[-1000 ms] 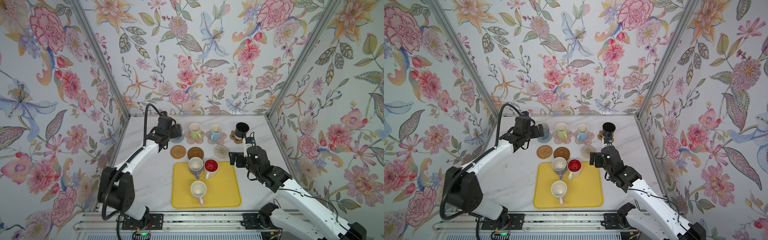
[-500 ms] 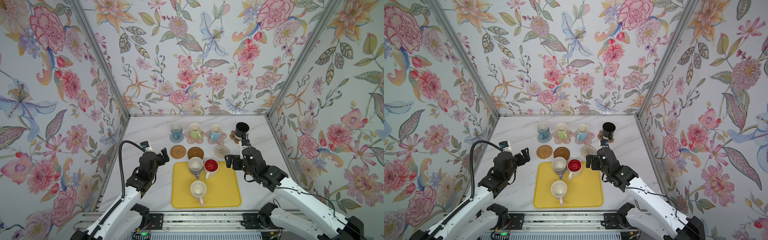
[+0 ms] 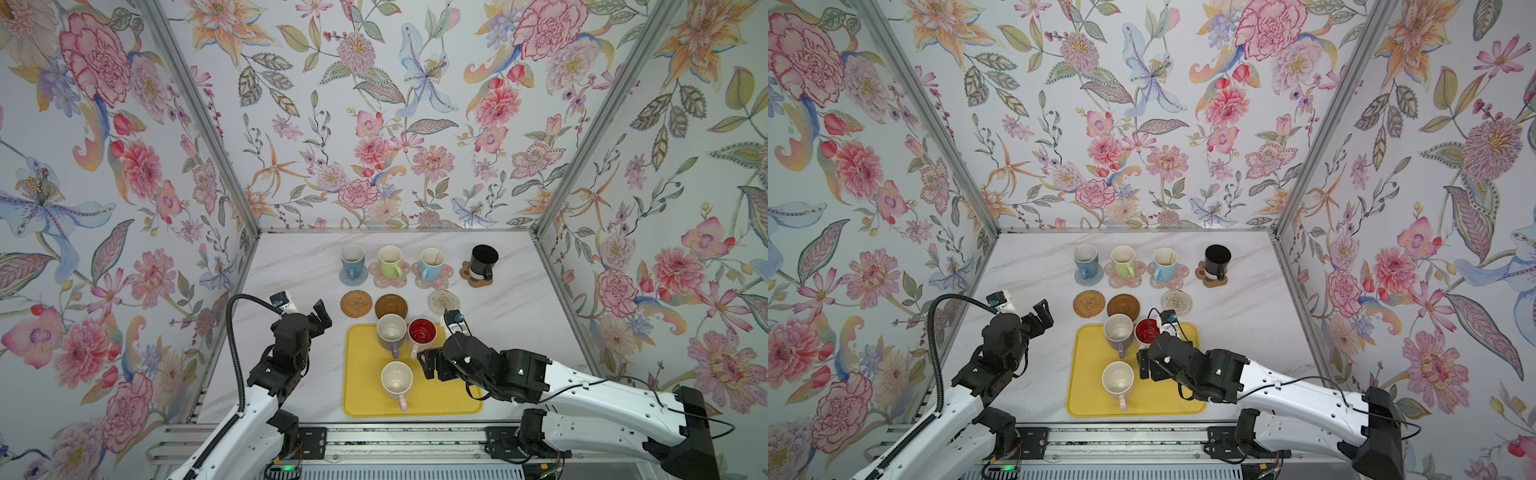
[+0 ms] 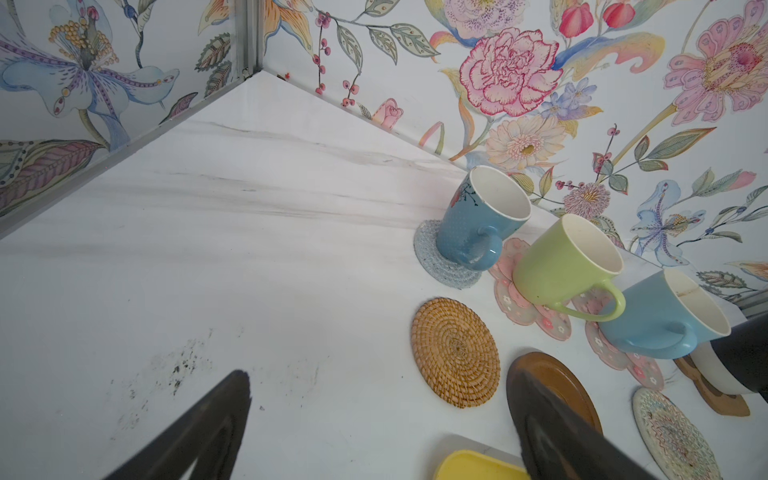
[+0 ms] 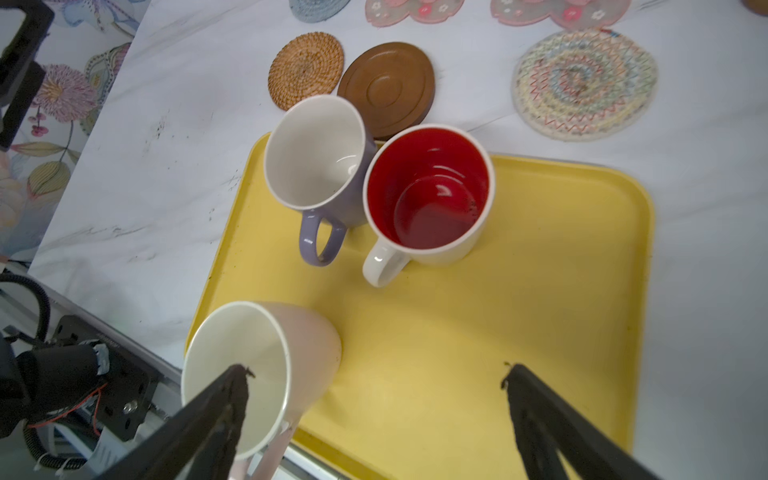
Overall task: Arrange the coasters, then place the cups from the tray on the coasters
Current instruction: 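Draw the left gripper back while the right gripper reaches toward the pale pink mug, then lower the right gripper into the pale pink mug and close on its rim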
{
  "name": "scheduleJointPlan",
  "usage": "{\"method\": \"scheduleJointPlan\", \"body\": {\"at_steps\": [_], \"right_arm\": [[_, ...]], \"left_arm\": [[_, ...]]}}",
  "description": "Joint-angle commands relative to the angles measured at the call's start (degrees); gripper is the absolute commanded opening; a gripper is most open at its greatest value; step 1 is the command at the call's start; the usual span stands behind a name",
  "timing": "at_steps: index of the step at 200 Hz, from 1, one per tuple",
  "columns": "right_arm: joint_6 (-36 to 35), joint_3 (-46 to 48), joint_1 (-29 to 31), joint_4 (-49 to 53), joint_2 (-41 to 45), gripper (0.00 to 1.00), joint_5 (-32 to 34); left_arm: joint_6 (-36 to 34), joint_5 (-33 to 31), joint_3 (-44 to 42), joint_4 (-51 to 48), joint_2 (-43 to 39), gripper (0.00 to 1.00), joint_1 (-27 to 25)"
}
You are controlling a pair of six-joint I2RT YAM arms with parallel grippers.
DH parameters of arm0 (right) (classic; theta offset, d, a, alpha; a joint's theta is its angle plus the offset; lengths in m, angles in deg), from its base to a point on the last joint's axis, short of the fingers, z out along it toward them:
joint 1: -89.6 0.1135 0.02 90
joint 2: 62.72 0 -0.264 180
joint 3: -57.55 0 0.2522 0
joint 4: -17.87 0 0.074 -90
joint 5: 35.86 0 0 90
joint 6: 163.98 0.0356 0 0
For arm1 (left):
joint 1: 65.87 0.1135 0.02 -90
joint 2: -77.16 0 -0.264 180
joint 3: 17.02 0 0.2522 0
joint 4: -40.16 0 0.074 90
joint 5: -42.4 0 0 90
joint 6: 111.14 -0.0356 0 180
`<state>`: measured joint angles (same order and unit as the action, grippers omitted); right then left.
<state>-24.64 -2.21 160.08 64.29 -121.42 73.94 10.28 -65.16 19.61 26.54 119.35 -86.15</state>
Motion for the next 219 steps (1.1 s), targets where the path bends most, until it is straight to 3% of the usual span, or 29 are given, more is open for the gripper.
{"method": "scheduleJointPlan", "body": {"at_steps": [1, 67, 140, 219], "right_arm": [[8.0, -1.8, 5.2, 2.8, -1.7, 0.97, 2.6], [14.1, -2.6, 15.2, 2.4, -9.3, 0.96, 1.3], [11.3, -4.9, 16.6, 0.7, -16.6, 0.90, -0.9], [8.7, -7.1, 16.6, 0.4, -21.9, 0.71, -2.7]], "left_arm": [[0.8, -1.6, -0.9, 0.4, -0.8, 0.99, 0.8], [0.8, -0.8, -1.1, 0.9, -1.2, 0.99, 1.0], [1.6, -0.6, -1.7, 0.3, -2.7, 0.99, 1.4], [1.8, -0.3, -1.7, 0.2, -2.5, 0.99, 1.7]]}}
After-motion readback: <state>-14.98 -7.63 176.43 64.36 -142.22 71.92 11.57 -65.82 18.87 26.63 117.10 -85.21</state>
